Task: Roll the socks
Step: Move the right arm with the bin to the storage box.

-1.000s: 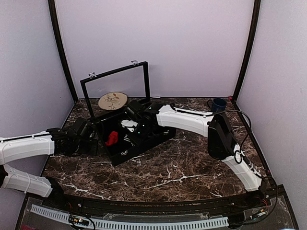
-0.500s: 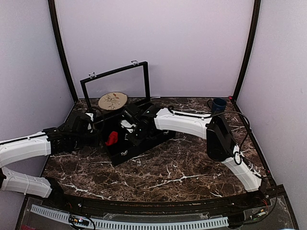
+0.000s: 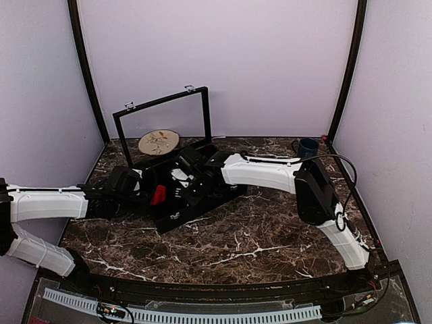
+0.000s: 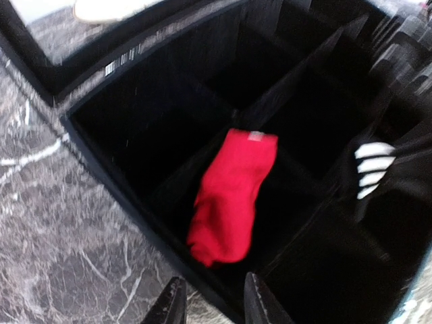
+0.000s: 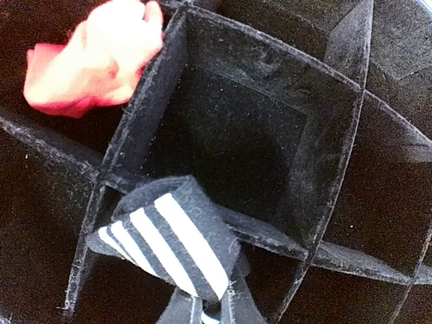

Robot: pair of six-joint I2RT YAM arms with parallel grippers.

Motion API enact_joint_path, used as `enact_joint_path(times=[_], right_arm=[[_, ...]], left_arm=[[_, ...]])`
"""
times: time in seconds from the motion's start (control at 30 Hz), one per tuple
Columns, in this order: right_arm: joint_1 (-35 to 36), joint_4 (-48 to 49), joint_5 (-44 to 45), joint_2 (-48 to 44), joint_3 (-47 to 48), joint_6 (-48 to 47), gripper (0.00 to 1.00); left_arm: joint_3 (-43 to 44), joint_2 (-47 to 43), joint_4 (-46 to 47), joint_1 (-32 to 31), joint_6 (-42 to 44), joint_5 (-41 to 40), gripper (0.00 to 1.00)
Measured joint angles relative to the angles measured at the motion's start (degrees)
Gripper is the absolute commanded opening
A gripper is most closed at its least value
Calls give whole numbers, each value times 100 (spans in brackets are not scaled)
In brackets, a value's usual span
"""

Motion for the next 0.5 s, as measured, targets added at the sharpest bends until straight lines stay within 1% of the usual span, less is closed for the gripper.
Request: enact_joint_path(times=[0.1,0.23,0.3,0.5], right_arm=[[0,254,-87,-114,-317,-4,1],[17,411,-352,-291,-699,0,1],[44,485,-461,-387,-885,0,0],[153,546,-686,-629,-1300,85,0]], left_arm=[[-251,-59,227,-2,-94,-22,32],[-623,-448,466,-7,-278,13,33],[-719,-627,452,-4,-343,-2,32],[-754,-778,269,-4,-496,-7,32]])
